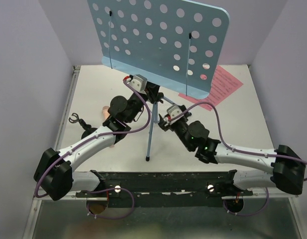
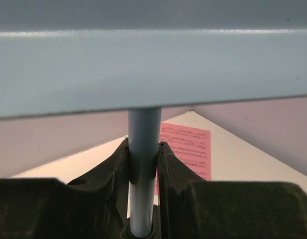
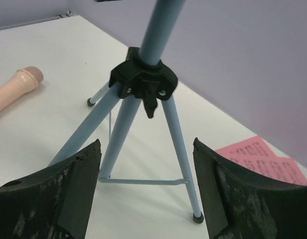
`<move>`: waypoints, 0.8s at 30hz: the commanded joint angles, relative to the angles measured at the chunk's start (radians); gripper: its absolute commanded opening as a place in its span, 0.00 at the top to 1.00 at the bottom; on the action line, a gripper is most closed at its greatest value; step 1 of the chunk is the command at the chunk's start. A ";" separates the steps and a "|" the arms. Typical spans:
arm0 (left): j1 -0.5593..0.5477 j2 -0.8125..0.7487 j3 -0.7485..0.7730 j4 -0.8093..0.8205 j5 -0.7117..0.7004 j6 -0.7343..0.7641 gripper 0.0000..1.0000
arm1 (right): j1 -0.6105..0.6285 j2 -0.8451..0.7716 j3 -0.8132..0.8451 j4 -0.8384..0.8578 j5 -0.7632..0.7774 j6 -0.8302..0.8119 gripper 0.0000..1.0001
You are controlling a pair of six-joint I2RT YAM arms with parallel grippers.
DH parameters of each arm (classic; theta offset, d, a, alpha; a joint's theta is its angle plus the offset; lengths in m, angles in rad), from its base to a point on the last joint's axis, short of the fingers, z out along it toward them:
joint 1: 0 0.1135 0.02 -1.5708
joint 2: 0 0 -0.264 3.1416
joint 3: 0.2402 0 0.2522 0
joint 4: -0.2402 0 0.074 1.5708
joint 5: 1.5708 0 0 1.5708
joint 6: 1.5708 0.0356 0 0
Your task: Pack up the instrument practice props
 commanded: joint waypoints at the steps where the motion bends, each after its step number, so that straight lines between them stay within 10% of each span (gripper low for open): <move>1: 0.013 0.001 0.012 -0.103 -0.062 -0.052 0.74 | 0.006 -0.150 -0.042 -0.210 0.030 0.250 0.18; 8: 0.013 -0.013 0.009 -0.042 -0.041 -0.069 0.41 | 0.004 -0.299 -0.059 -0.361 0.024 0.414 0.17; 18: 0.013 0.036 0.021 0.089 -0.025 -0.095 0.61 | 0.006 -0.396 -0.096 -0.435 -0.004 0.566 0.17; 24: 0.003 0.030 -0.039 0.236 -0.021 -0.110 0.42 | 0.006 -0.411 -0.114 -0.447 -0.005 0.591 0.16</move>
